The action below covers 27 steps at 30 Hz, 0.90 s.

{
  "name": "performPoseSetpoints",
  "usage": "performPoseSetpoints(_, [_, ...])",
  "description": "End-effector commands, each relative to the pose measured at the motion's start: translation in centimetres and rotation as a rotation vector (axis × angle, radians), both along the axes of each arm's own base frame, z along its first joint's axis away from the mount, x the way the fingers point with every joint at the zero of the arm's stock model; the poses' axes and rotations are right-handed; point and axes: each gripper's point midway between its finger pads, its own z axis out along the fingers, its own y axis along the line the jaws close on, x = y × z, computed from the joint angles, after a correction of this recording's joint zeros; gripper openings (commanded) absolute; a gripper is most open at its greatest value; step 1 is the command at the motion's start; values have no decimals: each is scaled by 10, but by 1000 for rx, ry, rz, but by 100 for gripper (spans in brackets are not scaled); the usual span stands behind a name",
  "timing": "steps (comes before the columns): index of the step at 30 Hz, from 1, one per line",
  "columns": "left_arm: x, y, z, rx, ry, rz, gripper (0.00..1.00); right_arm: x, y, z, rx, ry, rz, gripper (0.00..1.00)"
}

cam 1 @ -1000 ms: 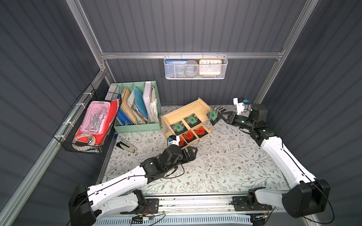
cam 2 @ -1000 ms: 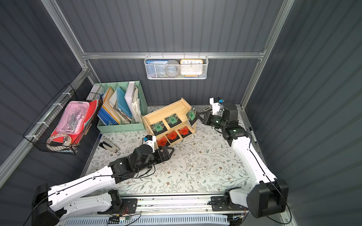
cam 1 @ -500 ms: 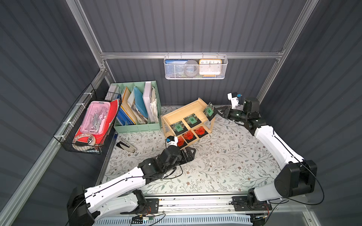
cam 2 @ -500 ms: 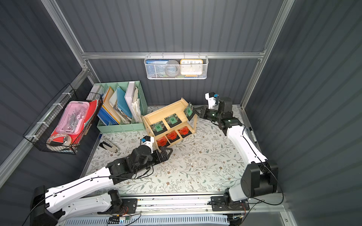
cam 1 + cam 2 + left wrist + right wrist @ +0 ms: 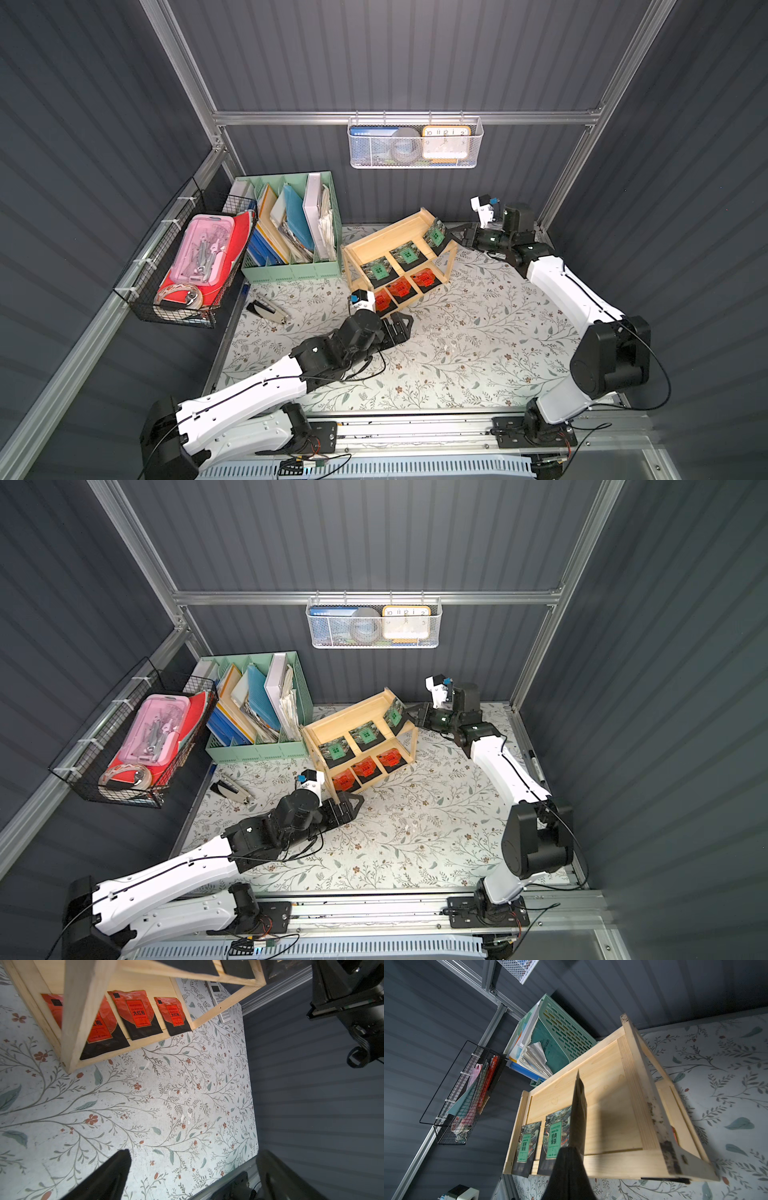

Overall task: Place the tea bags on the shelf by color
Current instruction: Place the tea bag on the shelf.

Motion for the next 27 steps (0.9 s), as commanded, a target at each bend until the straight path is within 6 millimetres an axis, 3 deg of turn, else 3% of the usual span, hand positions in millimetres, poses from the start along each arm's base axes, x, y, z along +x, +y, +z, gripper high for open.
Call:
performPoseSetpoints(1, [-3,8,-6,19,14,21,100,6,8,10,1,-41,13,0])
performPoseSetpoints(18, [-4,13,-9,23,22,36,100,18,5,-17,-30,67,-46,0])
performPoseSetpoints(27, [-4,12,-9,26,22,34,100,21,-1,-23,-32,98,-71,0])
